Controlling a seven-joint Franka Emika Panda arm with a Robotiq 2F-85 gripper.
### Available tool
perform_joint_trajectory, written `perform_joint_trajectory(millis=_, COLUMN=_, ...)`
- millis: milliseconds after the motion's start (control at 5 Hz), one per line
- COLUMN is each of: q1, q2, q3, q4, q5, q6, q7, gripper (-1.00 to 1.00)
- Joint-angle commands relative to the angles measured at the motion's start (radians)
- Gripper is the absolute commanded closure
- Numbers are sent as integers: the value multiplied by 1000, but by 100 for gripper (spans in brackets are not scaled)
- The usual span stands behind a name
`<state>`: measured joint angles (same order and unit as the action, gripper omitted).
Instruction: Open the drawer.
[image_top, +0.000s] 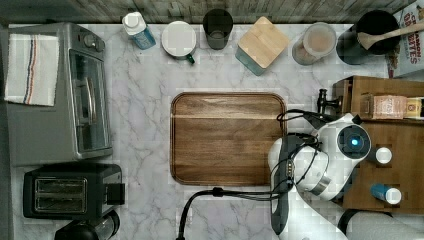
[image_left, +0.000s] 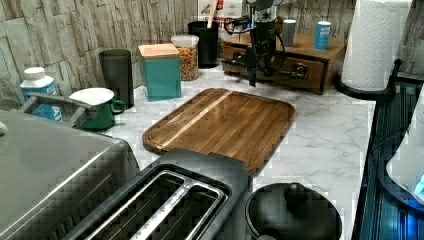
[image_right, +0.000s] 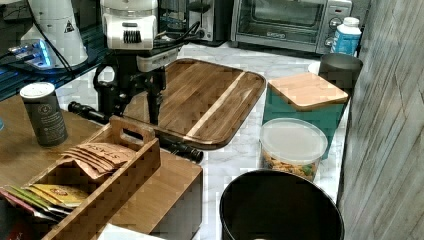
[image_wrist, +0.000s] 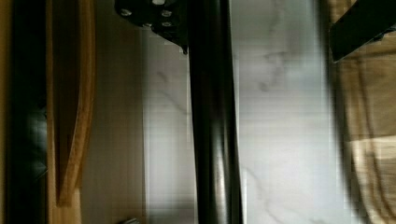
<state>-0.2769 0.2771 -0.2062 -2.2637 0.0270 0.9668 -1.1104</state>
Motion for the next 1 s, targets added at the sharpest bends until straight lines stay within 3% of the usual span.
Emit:
perform_joint_trajectory(millis=200, q1=177, q2=-132, q3=189, q4=-142, q5=74, q6=137, q7=104, gripper=-100)
perform_joint_trajectory(millis=600, q1=246, q2=-145, q3=287, q4=-160, q5=105, q6=140, q7=214, gripper=-100)
perform_joint_trajectory(millis=1000, q1=280, q2=-164, q3=294, q4=-114, q5=92, q6=29, q7=280, gripper=-100)
